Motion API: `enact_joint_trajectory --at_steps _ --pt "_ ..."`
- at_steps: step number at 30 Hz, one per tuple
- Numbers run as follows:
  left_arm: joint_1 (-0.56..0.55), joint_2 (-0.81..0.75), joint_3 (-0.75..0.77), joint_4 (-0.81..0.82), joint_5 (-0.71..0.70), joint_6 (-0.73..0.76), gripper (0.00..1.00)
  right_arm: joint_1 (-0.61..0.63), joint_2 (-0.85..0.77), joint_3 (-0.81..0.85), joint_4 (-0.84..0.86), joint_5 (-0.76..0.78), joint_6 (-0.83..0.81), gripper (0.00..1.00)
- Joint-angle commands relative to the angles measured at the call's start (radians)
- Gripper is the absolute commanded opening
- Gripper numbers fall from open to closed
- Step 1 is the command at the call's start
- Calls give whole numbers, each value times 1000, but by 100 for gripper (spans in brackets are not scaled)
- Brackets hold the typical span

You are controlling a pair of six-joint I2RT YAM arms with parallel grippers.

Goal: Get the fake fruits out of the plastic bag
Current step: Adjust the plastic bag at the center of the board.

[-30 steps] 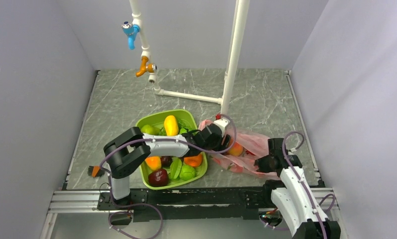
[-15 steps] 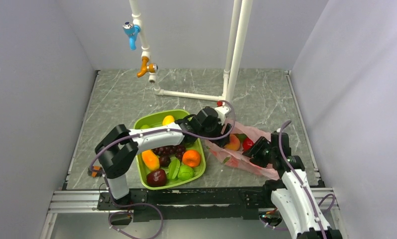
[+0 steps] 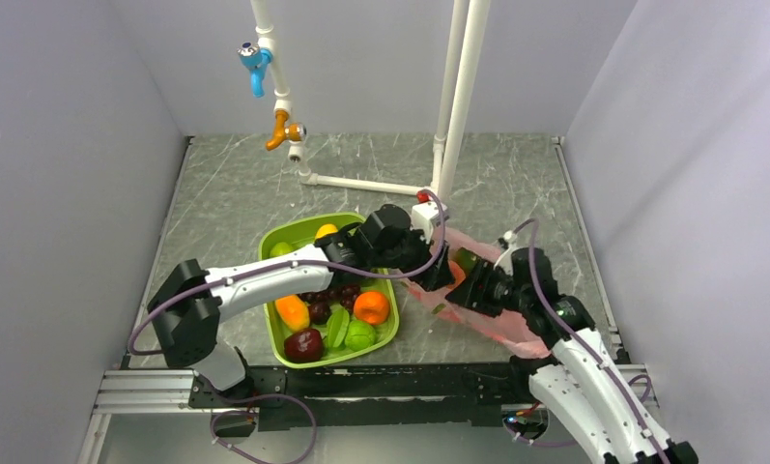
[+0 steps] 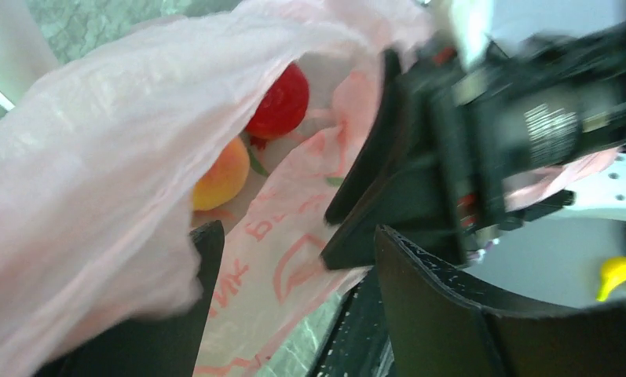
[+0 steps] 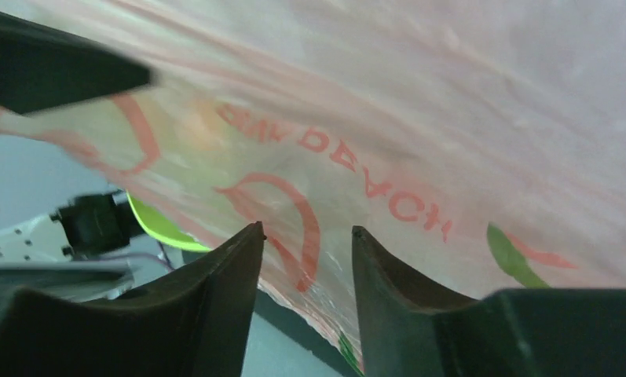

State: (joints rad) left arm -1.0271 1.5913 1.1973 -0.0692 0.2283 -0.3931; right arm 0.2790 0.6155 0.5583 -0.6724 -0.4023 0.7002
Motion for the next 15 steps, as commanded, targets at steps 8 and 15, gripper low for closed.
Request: enact_joint_trajectory --at_steps 8,15 --pt "26 -100 -48 306 425 -255 77 243 171 -234 300 149 142 44" --pt "19 -35 -212 727 612 -514 71 242 106 -190 265 209 131 48"
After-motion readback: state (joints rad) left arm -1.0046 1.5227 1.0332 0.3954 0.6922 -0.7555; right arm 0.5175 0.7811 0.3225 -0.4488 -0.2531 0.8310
